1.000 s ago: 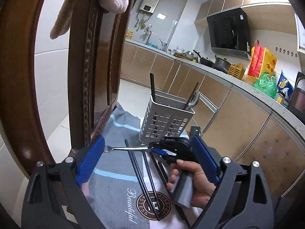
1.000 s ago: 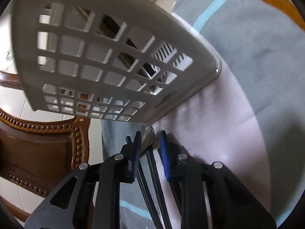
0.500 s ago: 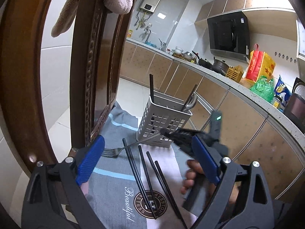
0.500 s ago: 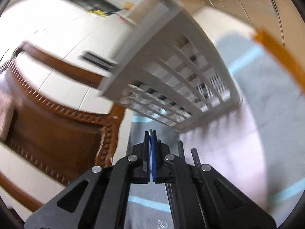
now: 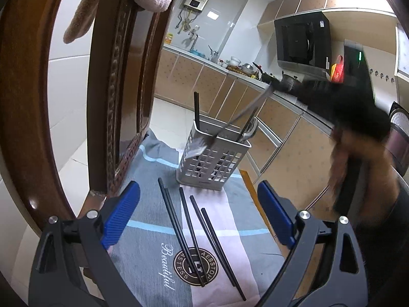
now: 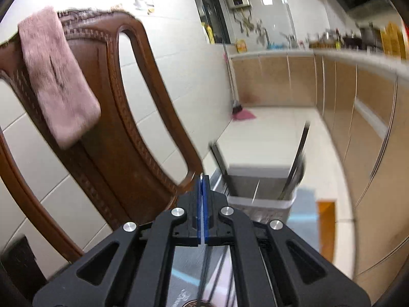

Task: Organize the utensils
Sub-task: 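Lift the fork into the basket and open the right tool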

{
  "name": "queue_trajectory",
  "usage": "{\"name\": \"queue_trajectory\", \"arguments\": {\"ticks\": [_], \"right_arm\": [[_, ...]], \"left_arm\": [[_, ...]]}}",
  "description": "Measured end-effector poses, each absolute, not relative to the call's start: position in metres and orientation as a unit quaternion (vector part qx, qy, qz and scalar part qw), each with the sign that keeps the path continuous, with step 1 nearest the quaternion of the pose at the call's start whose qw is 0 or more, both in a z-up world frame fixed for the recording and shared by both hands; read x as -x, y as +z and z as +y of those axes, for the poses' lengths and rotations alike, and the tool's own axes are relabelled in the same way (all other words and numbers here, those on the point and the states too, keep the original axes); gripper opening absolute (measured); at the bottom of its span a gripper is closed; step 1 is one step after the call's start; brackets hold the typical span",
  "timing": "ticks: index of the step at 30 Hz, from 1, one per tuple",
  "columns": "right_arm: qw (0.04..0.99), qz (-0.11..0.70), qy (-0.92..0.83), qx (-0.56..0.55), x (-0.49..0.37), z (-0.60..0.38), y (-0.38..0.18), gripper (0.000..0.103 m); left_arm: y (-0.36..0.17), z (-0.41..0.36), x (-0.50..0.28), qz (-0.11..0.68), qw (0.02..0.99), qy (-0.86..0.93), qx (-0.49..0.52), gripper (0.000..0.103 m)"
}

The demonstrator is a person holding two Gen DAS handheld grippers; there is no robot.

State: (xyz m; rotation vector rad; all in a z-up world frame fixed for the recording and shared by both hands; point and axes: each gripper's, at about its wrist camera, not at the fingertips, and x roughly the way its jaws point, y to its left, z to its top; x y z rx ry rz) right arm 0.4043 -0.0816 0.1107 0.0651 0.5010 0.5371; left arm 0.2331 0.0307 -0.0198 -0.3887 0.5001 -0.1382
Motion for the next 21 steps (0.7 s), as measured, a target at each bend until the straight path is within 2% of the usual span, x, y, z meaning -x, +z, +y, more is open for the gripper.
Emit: {"name": "queue_trajectory", "arguments": {"ticks": [3,7,21], "right_arm": [[0.946,0.221,0.235,0.006,-0.415,-0.085,0.145,0.002],[0.953,0.219,0.200,0.064,-0.442,-0.073,0.155,0.002],[0.927,0.263,0.147,0.222,-0.503,-0.006,0.070,0.002]], "left_arm": [[-0.020,0.029,-0.234,0.249,0.947,-0.070,0.188,0.092],[-0.022,0.024,-0.235,0.256,0.948,-0.072,0.176,0.092],[-0.026,0.017,-0.241,0.271,0.945,-0.080,0.163,0.092]]}}
